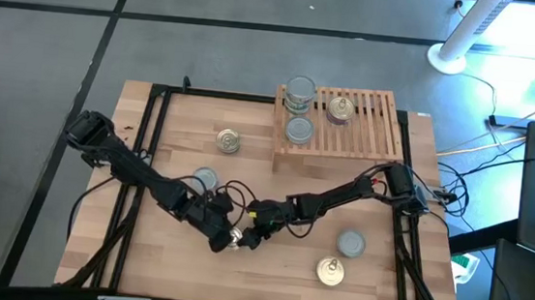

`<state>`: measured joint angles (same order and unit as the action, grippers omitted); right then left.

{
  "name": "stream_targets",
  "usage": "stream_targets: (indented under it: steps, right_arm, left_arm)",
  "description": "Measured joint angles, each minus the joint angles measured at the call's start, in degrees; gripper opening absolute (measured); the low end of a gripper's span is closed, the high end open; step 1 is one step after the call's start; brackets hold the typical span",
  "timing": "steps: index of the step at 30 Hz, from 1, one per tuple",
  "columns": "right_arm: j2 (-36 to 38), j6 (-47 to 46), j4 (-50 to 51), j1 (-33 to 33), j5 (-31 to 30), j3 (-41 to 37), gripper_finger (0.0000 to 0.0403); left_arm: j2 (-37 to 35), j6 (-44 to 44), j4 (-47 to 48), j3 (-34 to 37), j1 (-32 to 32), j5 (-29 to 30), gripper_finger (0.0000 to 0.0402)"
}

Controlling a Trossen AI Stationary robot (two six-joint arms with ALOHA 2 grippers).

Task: Stack canned seafood by type on shelf
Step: Stack the blue pink tuna can on top of the blue pink tuna can on the shelf

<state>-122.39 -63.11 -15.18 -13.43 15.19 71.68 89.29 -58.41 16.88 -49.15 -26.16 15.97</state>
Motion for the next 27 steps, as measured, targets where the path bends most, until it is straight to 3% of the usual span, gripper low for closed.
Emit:
stream_targets:
  steps: [6,12,27]
  right_arm:
    - [0.0,0.0,-0.08,0.0,0.49,-0.02,0.0268]
    - [0.0,0.0,-0.65,-0.02,1.25,-0.07,0.0268]
    - [0.0,-0.02,-1.51,-0.02,2.66,-0.09,0.0269]
  left_arm:
    - [-1.59,0.13,4.28,0.0,1.67,-0.52,0.0088]
    - [-1.18,-0.2,5.89,0.0,1.54,-6.12,0.014]
    - [1.45,-6.35,6.72,-0.04,1.63,-12.63,0.0152]
